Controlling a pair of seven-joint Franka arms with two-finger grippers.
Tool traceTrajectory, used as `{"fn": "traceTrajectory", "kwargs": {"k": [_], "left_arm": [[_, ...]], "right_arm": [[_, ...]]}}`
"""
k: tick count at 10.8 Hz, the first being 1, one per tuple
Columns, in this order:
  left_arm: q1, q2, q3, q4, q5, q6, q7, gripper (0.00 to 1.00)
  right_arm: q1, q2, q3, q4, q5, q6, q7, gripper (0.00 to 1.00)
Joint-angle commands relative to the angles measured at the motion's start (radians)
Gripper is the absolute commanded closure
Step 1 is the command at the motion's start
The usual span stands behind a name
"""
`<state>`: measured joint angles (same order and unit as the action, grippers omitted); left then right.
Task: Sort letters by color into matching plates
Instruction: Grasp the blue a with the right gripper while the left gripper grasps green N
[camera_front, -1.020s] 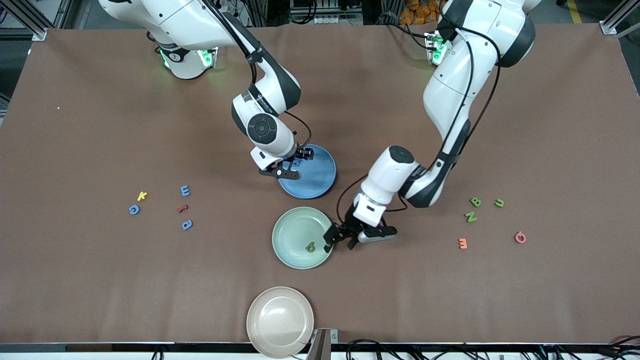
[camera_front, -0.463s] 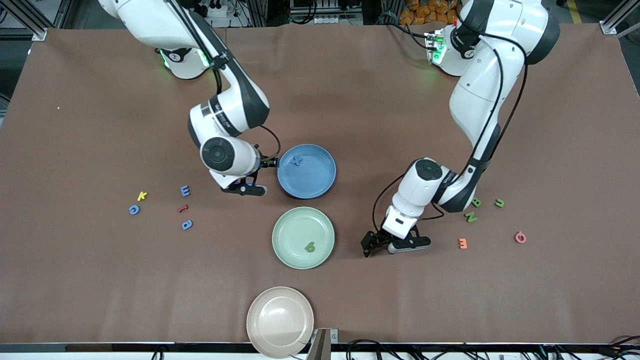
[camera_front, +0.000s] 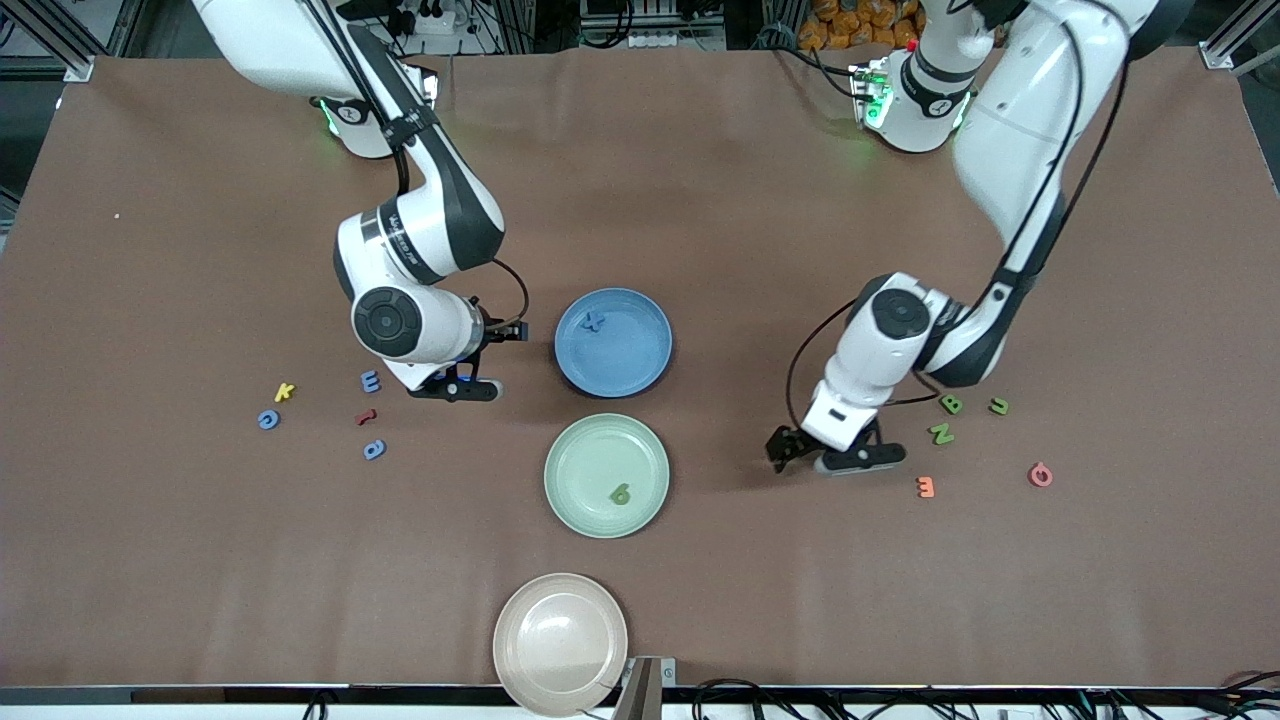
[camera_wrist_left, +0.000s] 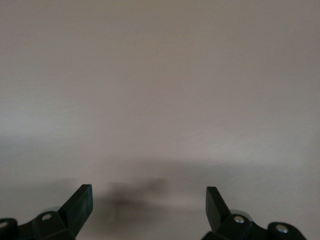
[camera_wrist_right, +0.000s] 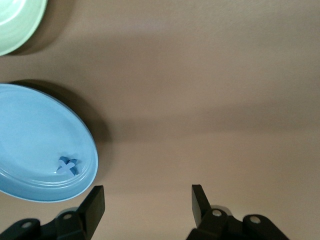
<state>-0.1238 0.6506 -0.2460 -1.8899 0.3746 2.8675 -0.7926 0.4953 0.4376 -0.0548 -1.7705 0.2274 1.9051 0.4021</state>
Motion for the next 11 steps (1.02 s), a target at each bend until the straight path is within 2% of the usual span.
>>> {"fn": "traceTrajectory", "kwargs": {"k": [1, 2, 5, 8, 11], "left_arm": [[0.325, -0.118, -0.172, -0.158, 0.029, -0.147, 0.273, 0.0], [0.375, -0.111, -0.183, -0.132, 0.024, -0.208, 0.376, 0.0], [0.395, -0.053, -0.177, -0.023, 0.015, -0.42, 0.545, 0.0], [0.391, 0.009, -0.174, 0.023, 0.018, -0.435, 0.573, 0.0], [0.398, 0.044, -0.159, 0.078, 0.012, -0.436, 0.569, 0.0]], "right_arm": [[-0.053, -0.071, 0.012, -0.014, -0.034, -0.047, -0.016, 0.2], [-0.066, -0.083, 0.012, -0.014, -0.036, -0.058, -0.043, 0.2], [-0.086, -0.085, 0.007, -0.015, -0.063, -0.064, -0.091, 0.18], [-0.104, -0.077, 0.006, -0.023, -0.106, -0.026, -0.115, 0.18], [-0.145, -0.054, 0.006, -0.076, -0.166, 0.101, -0.205, 0.19]]}}
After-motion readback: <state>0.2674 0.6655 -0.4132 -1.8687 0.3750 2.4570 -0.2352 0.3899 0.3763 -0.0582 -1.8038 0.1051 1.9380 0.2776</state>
